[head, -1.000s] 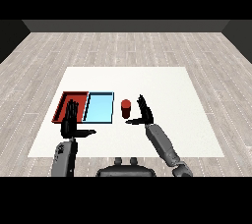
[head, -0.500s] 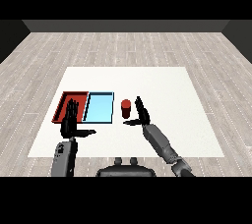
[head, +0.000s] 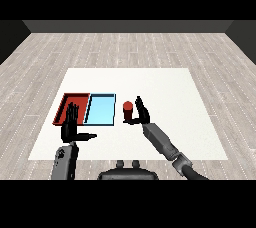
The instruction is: Pick the red can and put it in the red box
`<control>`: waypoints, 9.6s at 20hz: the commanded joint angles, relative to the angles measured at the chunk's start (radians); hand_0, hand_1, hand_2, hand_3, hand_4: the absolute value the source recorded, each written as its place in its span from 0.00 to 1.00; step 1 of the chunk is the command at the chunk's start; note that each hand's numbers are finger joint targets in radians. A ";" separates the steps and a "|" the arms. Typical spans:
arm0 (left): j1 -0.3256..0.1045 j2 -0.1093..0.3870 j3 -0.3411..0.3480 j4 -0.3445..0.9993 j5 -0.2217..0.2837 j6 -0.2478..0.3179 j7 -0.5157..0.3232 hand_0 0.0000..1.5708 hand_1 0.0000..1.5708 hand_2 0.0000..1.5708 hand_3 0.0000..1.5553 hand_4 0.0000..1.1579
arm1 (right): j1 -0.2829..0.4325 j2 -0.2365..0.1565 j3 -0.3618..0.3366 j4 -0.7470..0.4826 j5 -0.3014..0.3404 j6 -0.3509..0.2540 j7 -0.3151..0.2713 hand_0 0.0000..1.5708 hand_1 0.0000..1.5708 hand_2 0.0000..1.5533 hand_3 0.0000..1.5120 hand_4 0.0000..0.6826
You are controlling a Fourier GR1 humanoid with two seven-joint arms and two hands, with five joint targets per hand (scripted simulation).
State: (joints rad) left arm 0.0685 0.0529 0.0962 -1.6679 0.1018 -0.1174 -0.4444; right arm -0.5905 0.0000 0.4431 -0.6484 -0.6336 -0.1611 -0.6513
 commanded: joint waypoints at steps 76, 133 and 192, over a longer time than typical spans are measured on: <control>-0.062 -0.052 -0.267 -0.111 -0.075 0.062 0.260 0.00 0.00 0.00 0.00 0.00 | -0.178 -0.376 0.460 -0.485 -0.181 -0.669 0.240 0.96 0.96 0.94 0.93 0.83; -0.398 -0.051 -0.503 0.190 0.054 0.329 0.469 0.00 0.00 0.00 0.00 0.00 | -0.014 -0.043 0.045 -0.874 0.667 -0.371 0.761 0.93 0.93 0.92 0.90 0.79; -0.355 0.072 -0.288 0.203 -0.046 0.536 0.406 1.00 1.00 1.00 0.95 0.97 | 0.539 -0.150 -0.194 -1.337 0.575 -0.129 0.606 0.00 0.00 0.00 0.00 0.00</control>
State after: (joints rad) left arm -0.3072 0.0682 -0.2499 -1.4532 0.0457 0.4447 -0.0346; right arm -0.1928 -0.1051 0.2954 -1.9194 0.0061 -0.3369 0.0257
